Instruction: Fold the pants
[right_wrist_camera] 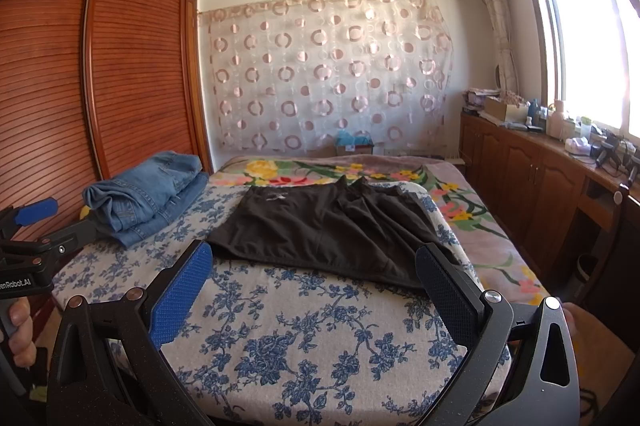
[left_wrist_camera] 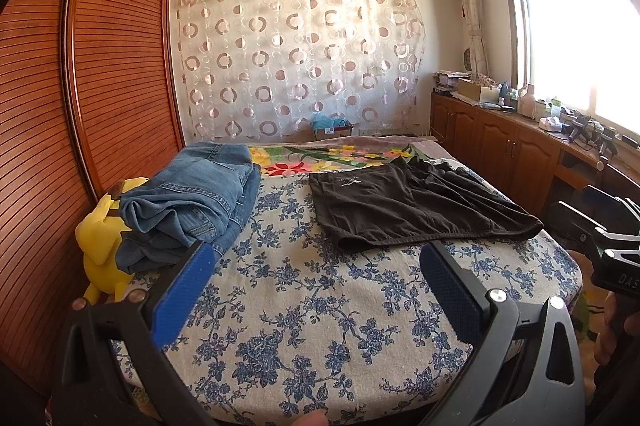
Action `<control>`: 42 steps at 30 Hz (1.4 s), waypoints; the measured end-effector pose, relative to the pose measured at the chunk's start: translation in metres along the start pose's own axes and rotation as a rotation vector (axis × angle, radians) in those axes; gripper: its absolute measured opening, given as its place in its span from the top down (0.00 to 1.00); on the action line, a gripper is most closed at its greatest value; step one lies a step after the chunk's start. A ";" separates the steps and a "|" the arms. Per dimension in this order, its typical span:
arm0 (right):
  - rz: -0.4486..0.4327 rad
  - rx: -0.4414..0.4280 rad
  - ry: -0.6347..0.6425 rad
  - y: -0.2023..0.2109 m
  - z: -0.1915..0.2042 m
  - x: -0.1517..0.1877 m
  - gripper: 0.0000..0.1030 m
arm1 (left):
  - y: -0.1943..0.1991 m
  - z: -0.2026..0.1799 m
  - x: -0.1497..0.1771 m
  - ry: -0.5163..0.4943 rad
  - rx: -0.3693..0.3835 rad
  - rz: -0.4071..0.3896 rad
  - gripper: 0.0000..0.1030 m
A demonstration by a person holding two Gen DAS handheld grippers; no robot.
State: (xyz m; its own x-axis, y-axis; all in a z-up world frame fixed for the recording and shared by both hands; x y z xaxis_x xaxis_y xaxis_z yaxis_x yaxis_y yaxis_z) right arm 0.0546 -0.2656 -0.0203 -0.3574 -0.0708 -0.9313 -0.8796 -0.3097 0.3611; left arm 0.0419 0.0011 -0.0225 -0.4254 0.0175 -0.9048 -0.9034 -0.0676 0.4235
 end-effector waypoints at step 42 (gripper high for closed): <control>0.115 0.058 -0.022 -0.029 -0.072 0.028 0.04 | -0.105 -0.009 0.032 -0.086 0.151 0.187 0.00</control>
Point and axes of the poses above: each gripper's, at about its wrist camera, not at the fingertips, and y roughly against the way its jaws point, z to its left, x to its underside, the point moved 5 cm from there along -y, roughly the way its jaws point, and after that the axes turned 3 degrees about -x, right-handed, at the moved point
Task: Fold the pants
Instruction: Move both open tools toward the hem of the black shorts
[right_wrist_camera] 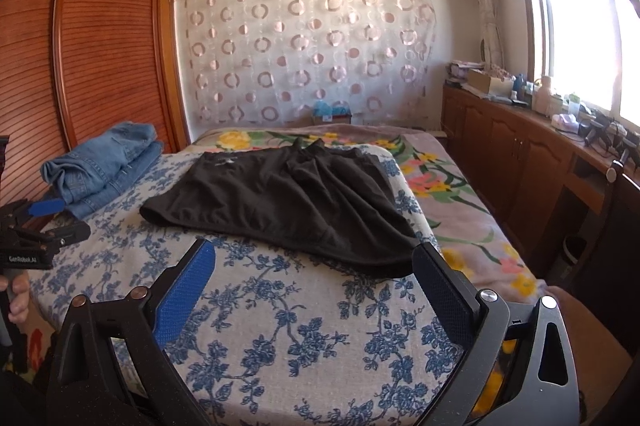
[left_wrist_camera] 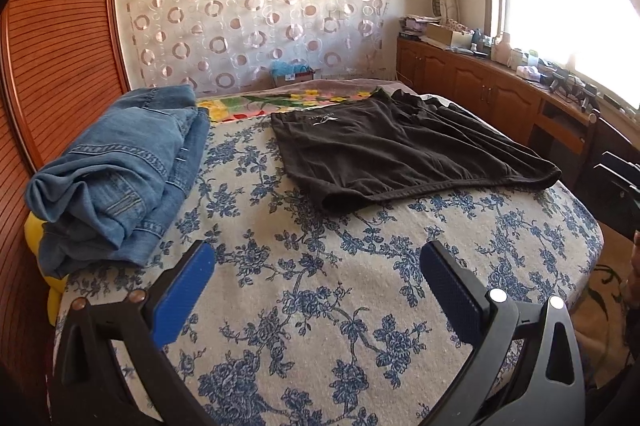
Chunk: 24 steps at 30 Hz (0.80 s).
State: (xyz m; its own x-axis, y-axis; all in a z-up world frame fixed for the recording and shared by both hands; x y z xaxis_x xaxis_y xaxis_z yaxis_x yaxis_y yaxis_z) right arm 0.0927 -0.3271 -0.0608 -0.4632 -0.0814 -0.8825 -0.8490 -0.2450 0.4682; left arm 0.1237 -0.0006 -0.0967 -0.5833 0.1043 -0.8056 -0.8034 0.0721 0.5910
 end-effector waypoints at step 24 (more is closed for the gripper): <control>0.130 0.024 0.061 -0.040 -0.041 0.012 0.32 | -0.062 -0.001 -0.015 -0.116 0.052 0.106 0.06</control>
State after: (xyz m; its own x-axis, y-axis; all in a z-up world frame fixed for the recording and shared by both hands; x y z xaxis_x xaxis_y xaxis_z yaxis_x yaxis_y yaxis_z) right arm 0.1312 -0.3582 -0.0921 -0.5540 -0.1693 -0.8151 -0.7889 -0.2059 0.5790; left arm 0.1821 -0.0078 -0.1218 -0.6443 0.2281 -0.7300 -0.7289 0.1059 0.6764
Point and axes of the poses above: each gripper's, at about its wrist camera, not at the fingertips, and y roughly against the way its jaws point, z to its left, x to its underside, the point moved 5 cm from there along -y, roughly the way its jaws point, and after that the axes turned 3 degrees about -x, right-handed, at the moved point
